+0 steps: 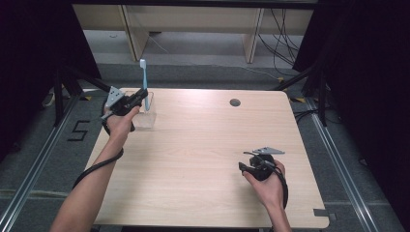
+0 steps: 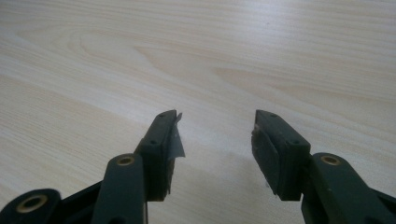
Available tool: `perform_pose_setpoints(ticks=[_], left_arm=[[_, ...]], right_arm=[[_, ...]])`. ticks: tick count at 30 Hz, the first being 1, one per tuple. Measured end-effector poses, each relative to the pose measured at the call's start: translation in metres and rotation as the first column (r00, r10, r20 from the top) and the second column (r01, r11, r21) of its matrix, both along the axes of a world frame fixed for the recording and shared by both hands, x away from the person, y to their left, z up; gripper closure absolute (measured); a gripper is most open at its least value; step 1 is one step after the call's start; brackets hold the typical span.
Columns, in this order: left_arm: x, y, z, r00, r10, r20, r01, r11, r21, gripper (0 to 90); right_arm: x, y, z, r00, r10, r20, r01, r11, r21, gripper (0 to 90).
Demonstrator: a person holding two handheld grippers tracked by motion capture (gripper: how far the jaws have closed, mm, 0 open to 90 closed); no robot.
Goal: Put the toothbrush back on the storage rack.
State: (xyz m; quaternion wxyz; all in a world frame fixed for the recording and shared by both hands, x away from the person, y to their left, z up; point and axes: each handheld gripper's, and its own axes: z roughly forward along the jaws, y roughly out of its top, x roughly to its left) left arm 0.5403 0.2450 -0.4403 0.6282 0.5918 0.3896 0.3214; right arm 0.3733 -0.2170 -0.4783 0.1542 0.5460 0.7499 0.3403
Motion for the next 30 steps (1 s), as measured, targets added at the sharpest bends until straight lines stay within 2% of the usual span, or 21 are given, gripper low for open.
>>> perform_pose_setpoints(ticks=[2,14,30], left_arm=[[0.0002,-0.0001,-0.0003,1.0,0.0,0.0,0.0,1.0,0.0,83.3],[0.0013,-0.002,-0.0042,1.0,0.001,-0.003,-0.001,1.0,0.007,83.3],[-0.0011,-0.0024,-0.0066,0.9997,0.008,-0.023,-0.007,0.9993,0.037,83.2]], right_arm=[[-0.0014,0.0012,0.0009,0.9998,-0.012,-0.017,0.012,1.0,0.005,51.1],[-0.0005,0.0007,-0.0001,0.9999,0.0,-0.016,0.0,1.0,0.001,51.0],[-0.0005,0.0003,-0.0001,0.9999,-0.003,-0.016,0.003,1.0,0.002,50.9]])
